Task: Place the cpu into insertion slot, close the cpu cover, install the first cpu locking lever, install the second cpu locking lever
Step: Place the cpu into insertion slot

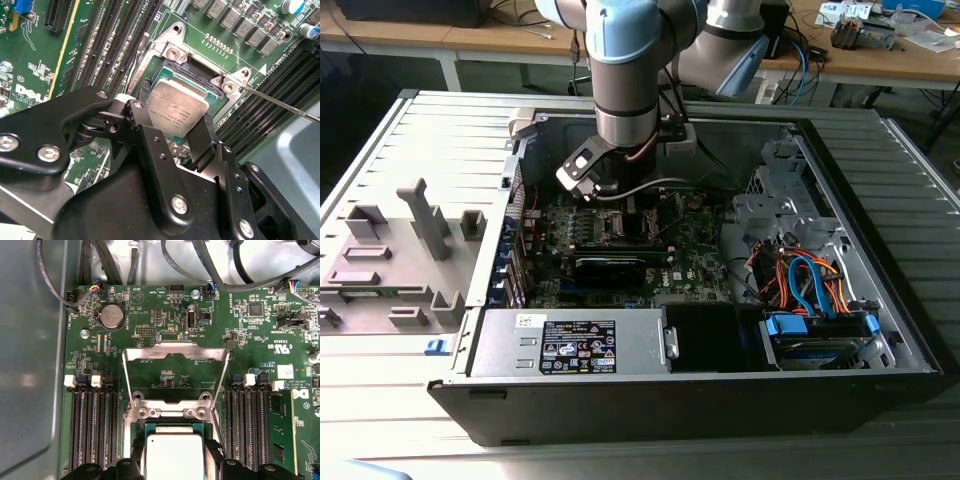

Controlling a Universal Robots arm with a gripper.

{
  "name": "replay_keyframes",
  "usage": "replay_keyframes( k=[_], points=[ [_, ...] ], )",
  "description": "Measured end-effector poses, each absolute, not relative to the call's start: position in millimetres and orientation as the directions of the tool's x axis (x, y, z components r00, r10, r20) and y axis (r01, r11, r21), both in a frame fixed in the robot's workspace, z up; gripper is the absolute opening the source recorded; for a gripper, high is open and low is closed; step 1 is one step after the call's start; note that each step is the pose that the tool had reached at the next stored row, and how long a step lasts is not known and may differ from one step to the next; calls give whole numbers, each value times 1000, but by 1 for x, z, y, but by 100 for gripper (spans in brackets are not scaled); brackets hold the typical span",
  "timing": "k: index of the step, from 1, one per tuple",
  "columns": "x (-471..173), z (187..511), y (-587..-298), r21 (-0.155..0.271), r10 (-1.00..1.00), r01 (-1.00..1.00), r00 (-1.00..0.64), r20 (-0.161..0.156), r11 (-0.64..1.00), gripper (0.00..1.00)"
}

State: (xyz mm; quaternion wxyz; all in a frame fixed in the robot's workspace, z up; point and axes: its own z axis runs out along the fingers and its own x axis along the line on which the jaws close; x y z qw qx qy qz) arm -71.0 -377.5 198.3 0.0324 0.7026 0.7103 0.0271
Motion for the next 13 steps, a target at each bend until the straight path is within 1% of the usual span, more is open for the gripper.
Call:
replay_keyframes(
  k=[10, 11, 12, 13],
  points=[
    [-71, 197, -377, 84, 1000, 996, -10, -8, 11, 55],
    [-71, 197, -377, 85, 1000, 996, -10, -7, 11, 56],
    [-71, 196, -377, 85, 1000, 996, -10, -6, 11, 61],
    [-71, 196, -377, 85, 1000, 996, -10, -7, 11, 61]
  ],
)
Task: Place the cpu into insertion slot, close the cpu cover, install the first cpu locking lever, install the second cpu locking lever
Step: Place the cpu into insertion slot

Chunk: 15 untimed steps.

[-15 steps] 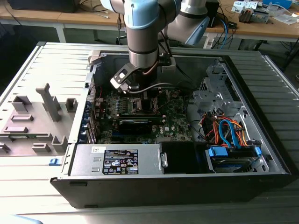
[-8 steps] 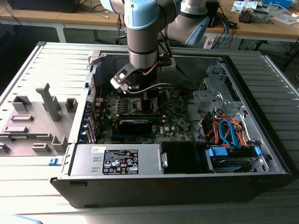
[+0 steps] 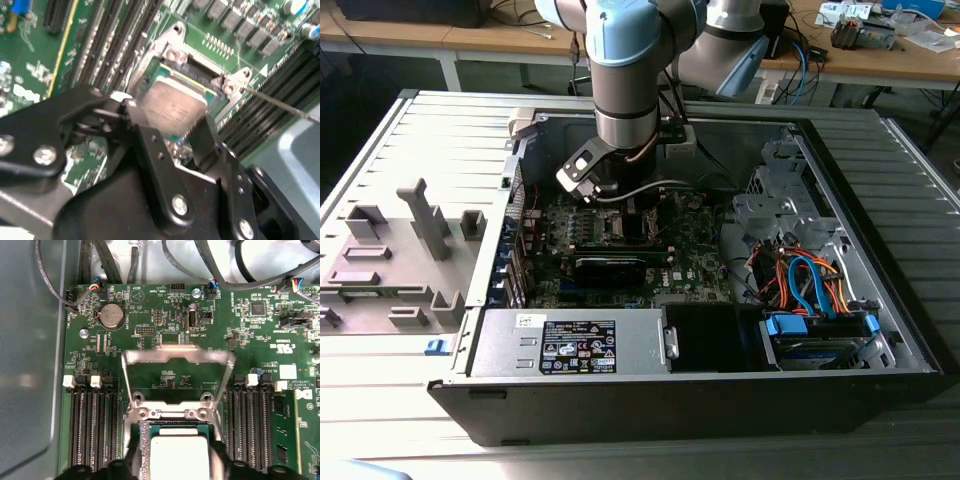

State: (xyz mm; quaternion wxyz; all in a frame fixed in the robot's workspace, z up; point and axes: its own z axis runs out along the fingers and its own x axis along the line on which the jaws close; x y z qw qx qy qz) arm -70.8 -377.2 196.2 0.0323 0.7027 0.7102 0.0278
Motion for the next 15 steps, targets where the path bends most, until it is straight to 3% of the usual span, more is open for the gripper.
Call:
replay_keyframes(
  k=[1, 15],
  points=[
    [-71, 196, -377, 84, 1000, 996, -10, -7, 11, 68],
    [-71, 197, -369, 84, 1000, 996, -10, -8, 11, 68]
  ],
)
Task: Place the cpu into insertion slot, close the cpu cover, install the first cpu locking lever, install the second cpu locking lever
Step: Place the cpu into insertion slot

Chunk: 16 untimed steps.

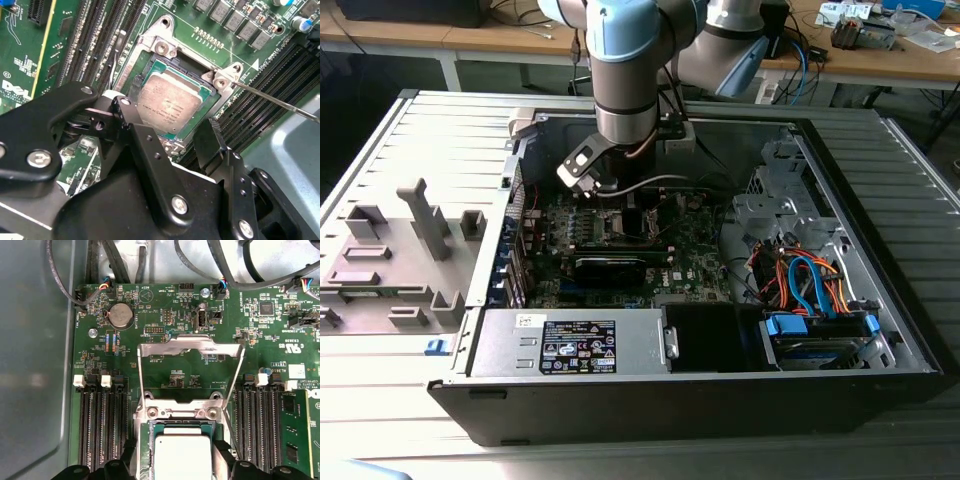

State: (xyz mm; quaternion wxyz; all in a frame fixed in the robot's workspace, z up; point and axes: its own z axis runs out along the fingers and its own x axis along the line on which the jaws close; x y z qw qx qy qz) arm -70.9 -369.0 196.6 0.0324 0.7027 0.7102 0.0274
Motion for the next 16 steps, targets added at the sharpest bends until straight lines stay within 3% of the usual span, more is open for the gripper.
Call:
replay_keyframes(
  k=[16],
  points=[
    [-71, 208, -371, 84, 1000, 996, -10, -12, 11, 68]
  ],
)
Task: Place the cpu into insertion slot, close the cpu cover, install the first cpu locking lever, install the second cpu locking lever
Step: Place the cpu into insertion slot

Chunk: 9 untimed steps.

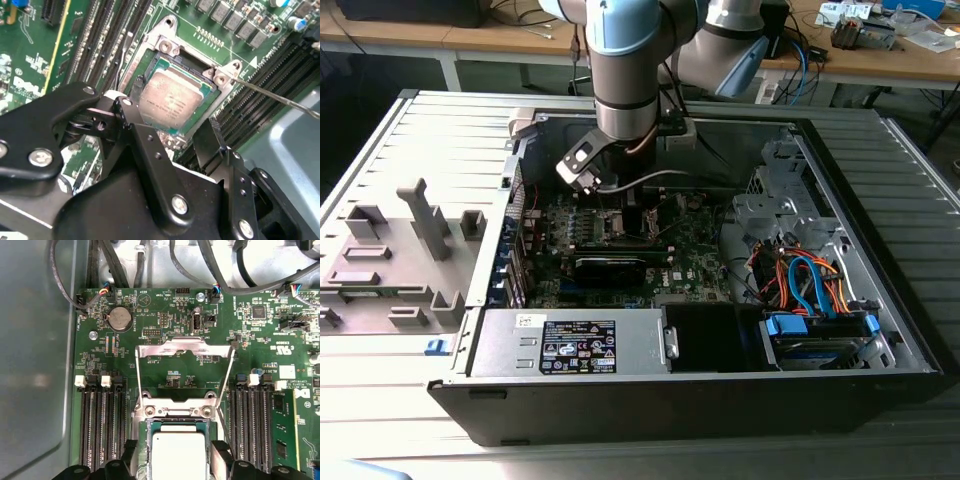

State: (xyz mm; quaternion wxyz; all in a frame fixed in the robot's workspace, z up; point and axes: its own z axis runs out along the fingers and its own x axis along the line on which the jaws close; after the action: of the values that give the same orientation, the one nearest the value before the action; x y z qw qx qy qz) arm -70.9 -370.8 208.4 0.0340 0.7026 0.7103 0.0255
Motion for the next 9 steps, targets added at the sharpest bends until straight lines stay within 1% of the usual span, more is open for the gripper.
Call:
replay_keyframes(
  k=[2, 4, 5, 8, 9],
  points=[
    [-71, 212, -370, 84, 1000, 996, -10, -11, 11, 67],
    [-70, 212, -371, 81, 1000, 997, -10, -10, 11, 53],
    [-70, 212, -371, 79, 1000, 997, -10, -10, 11, 53],
    [-68, 212, -370, 72, 1000, 997, -10, -10, 11, 35],
    [-67, 212, -371, 69, 1000, 998, -10, -10, 11, 35]
  ],
)
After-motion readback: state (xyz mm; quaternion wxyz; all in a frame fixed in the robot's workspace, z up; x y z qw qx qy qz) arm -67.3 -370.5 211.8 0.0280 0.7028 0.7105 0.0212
